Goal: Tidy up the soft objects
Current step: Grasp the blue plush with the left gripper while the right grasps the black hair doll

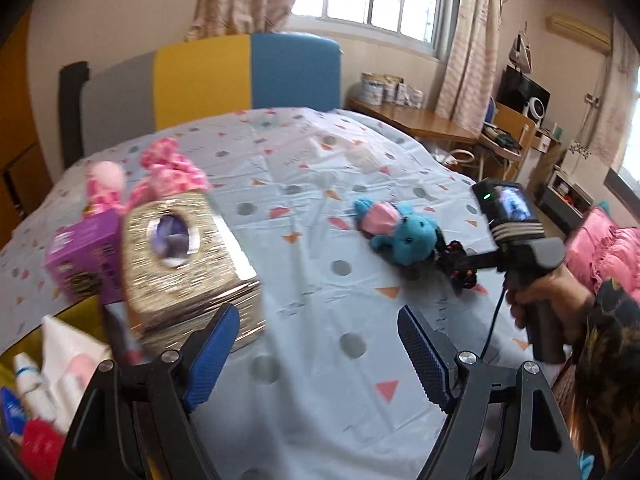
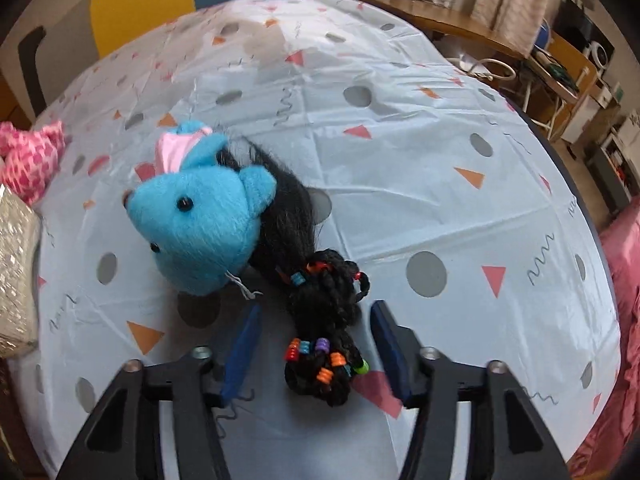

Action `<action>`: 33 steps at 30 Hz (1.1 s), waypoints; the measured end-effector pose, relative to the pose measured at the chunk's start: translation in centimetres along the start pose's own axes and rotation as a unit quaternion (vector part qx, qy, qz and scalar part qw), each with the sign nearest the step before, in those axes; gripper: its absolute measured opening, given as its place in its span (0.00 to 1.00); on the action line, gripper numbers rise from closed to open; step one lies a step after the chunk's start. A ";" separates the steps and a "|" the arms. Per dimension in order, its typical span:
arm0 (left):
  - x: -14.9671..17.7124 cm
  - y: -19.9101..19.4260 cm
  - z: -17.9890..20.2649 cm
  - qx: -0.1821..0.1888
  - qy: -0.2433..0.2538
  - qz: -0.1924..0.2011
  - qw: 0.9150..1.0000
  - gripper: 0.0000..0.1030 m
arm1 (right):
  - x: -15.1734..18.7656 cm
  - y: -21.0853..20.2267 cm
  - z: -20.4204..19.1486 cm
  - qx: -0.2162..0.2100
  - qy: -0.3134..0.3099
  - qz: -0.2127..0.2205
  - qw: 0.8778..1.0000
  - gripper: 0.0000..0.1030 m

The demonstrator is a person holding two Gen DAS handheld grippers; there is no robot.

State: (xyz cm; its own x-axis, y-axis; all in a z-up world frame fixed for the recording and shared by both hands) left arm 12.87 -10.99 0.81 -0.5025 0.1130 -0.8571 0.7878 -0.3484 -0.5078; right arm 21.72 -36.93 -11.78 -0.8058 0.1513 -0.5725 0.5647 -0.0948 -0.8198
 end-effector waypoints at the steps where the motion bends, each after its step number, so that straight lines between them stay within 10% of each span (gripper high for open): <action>1: -0.2 1.0 0.6 0.007 -0.002 -0.008 1.000 0.79 | 0.3 0.5 0.0 0.012 -0.012 -0.011 1.000 0.31; 28: -2.6 25.1 13.3 0.096 -0.134 -0.165 0.972 0.95 | 1.5 -0.9 5.8 0.026 0.130 -0.039 0.990 0.28; 33: -0.5 27.5 14.3 0.101 -0.135 -0.203 0.965 0.57 | 1.5 -0.9 5.7 0.031 0.116 -0.037 0.992 0.28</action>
Point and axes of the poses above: each gripper's, at about its wrist camera, not at the fingertips, and y roughly the way its jaws point, z to its right, x to its underside, the point moved 5 cm from there along y, roughly the way its jaws point, and after that the axes turned 12 degrees about z, right-handed, at the moved point
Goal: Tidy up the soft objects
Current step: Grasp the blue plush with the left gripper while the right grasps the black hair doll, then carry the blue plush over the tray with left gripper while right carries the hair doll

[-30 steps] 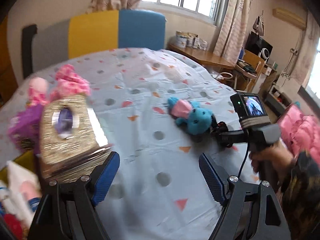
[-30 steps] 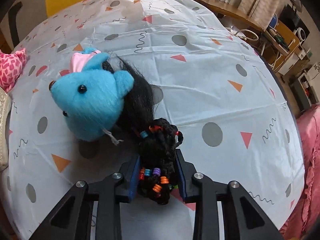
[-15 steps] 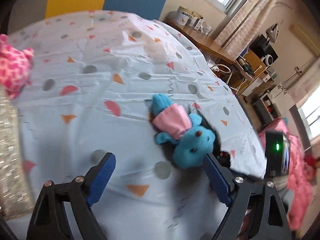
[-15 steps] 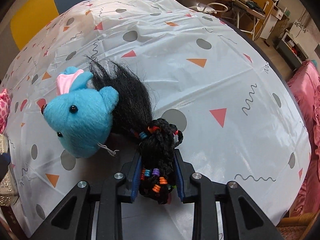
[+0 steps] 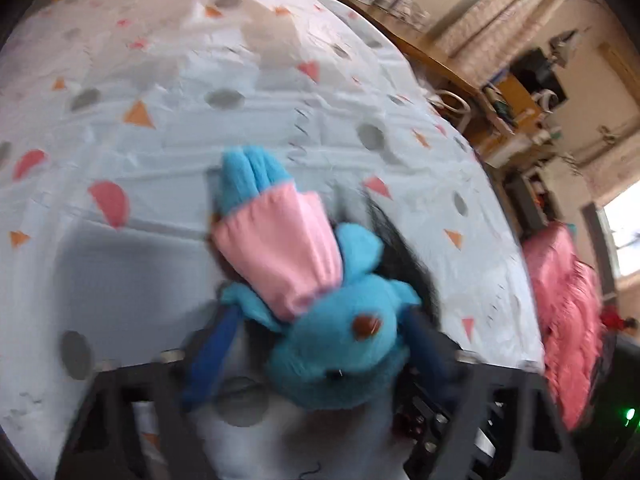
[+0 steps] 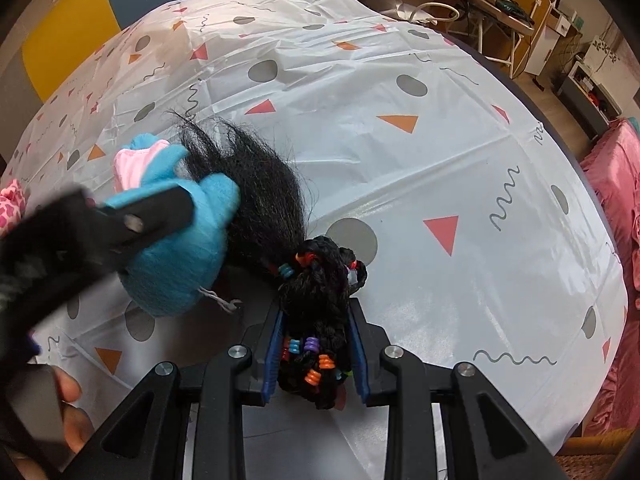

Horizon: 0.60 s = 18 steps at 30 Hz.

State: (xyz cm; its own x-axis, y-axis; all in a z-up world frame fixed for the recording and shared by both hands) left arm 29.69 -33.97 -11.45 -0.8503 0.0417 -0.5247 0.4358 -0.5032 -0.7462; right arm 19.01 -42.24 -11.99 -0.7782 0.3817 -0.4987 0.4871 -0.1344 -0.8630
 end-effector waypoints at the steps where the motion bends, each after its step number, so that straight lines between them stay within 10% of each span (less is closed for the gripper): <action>1: 0.4 0.1 0.1 0.016 0.001 -0.004 1.000 0.56 | 0.0 0.0 0.0 0.000 -0.002 -0.001 1.000 0.28; 9: 0.7 -4.0 -1.3 0.036 0.027 0.038 0.998 0.54 | 0.4 -0.2 0.1 0.011 -0.020 0.003 1.000 0.28; 18: -2.9 -11.6 -4.4 -0.041 0.092 0.110 0.989 0.54 | 1.1 -0.8 -0.4 0.027 -0.054 0.016 0.998 0.28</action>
Point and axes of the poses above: each gripper's, at about its wrist camera, not at the fingertips, and y roughly the way its jaws point, z to its right, x to its underside, the point moved 5 cm from there along y, roughly the way its jaws point, and after that the axes turned 12 degrees about z, right-handed, at the moved point
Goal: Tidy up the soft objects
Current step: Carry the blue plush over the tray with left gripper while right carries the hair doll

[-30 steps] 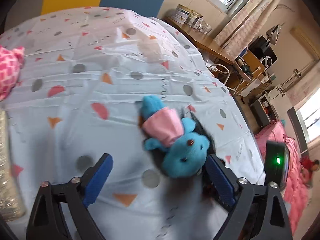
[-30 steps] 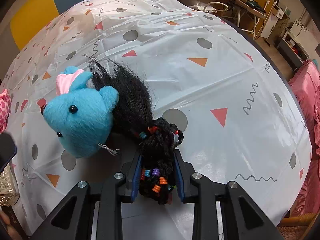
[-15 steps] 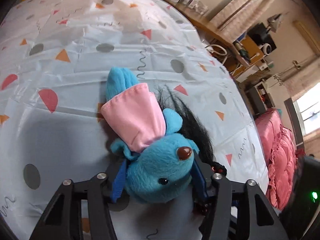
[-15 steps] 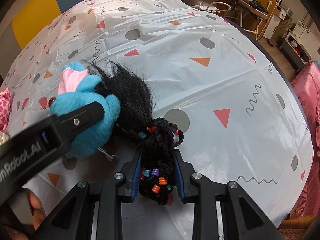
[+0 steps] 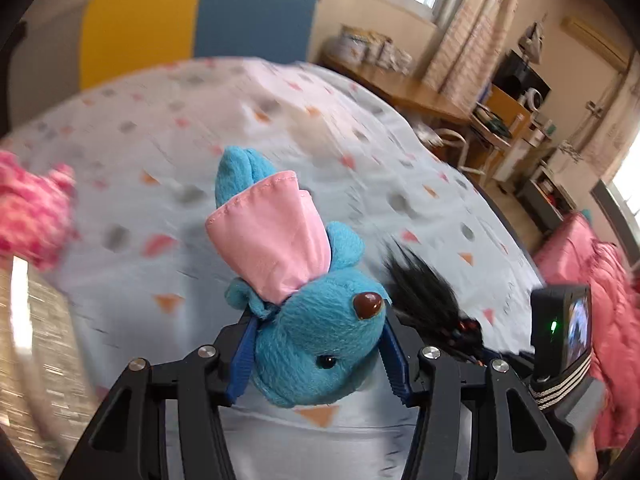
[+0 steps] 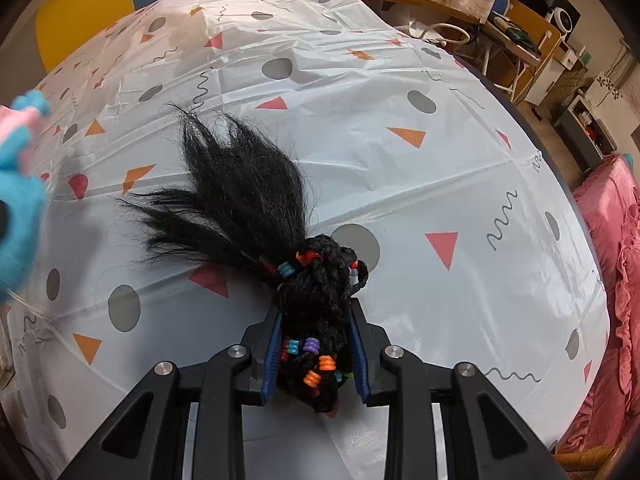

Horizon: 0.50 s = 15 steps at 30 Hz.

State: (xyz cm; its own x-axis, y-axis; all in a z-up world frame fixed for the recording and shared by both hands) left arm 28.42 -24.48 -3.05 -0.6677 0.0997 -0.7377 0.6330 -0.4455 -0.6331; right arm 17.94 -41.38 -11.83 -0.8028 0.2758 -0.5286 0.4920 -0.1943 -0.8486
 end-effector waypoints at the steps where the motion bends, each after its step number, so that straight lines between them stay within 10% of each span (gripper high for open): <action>1: -0.6 -0.6 -0.6 -0.006 -0.001 0.007 1.000 0.54 | -0.1 0.1 -0.2 0.000 -0.002 0.001 1.000 0.28; 15: -5.0 -12.5 -15.4 -0.144 -0.038 0.096 0.984 0.54 | -0.1 0.2 -2.2 -0.001 -0.035 0.012 0.999 0.28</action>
Point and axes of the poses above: each gripper's, at about its wrist camera, not at the fingertips, and y roughly the way its jaws point, z to its right, x to its underside, the point moved 5 cm from there along y, roughly the way its jaws point, and after that the axes turned 12 degrees about z, right-handed, at the moved point
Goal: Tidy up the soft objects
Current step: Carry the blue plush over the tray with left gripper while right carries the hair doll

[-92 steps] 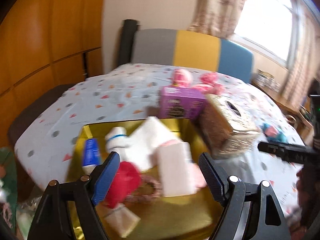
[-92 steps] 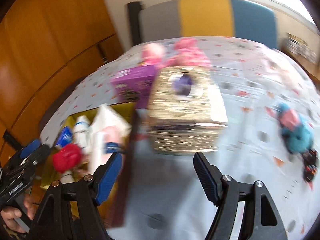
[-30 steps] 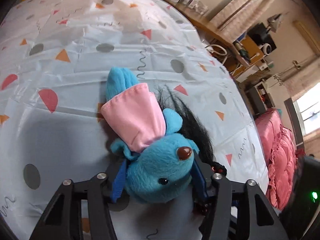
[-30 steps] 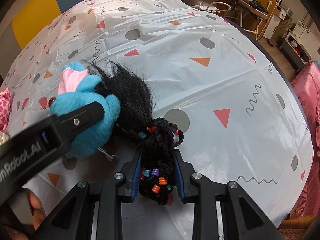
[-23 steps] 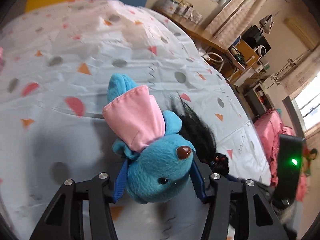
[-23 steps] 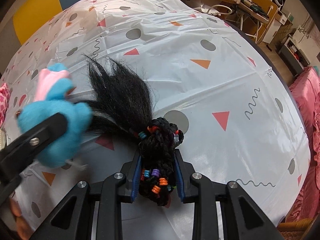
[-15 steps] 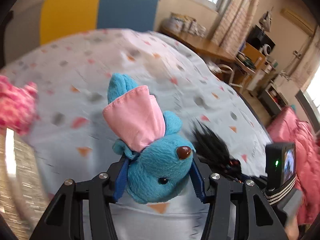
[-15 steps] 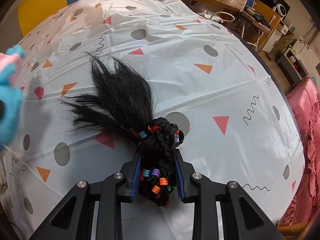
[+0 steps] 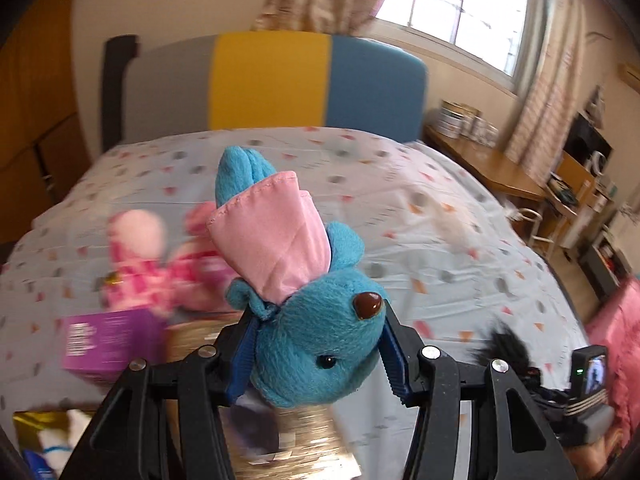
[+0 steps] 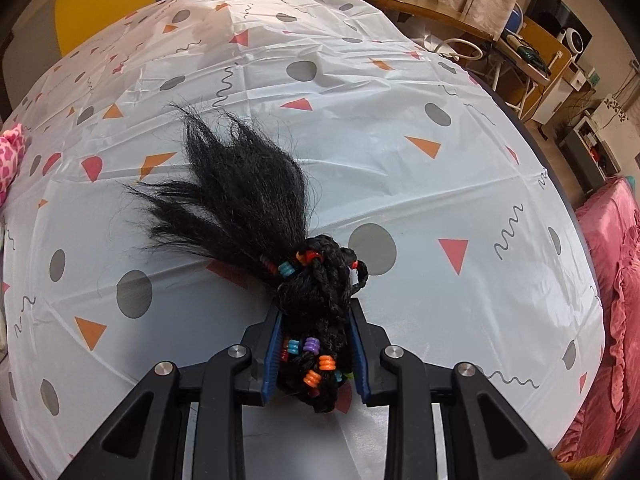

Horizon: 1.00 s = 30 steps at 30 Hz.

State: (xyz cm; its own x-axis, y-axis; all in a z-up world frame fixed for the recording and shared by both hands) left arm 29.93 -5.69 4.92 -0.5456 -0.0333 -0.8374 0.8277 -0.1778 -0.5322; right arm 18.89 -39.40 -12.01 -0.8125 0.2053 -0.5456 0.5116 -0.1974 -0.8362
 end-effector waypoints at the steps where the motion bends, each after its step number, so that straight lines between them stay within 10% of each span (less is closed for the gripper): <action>1: 0.1 -0.4 -1.2 -0.010 -0.003 0.001 1.000 0.54 | 0.0 0.0 -0.1 0.001 -0.004 0.001 1.000 0.28; 12: 4.0 -8.3 -11.3 -0.093 -0.027 0.029 0.995 0.54 | 0.3 -0.5 -1.4 0.003 -0.038 0.011 0.999 0.28; 30: 12.3 -18.1 -16.0 -0.136 -0.021 0.062 0.989 0.54 | 0.4 -0.4 -1.9 0.023 -0.038 0.005 0.999 0.28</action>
State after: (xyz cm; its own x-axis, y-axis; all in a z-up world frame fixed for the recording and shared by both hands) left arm 10.35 12.81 2.30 -0.4375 -0.0803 -0.8956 0.8904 0.1007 -0.4440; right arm 18.90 -37.47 -11.98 -0.8273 0.1293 -0.5466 0.5080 -0.2432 -0.8263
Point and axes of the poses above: each gripper's, at about its wrist camera, not at the fingertips, and y roughly the way its jaws point, z to its right, x to its underside, the point moved 5 cm from there along y, roughly the way its jaws point, and after that the axes turned 12 degrees about z, right-handed, at the moved point
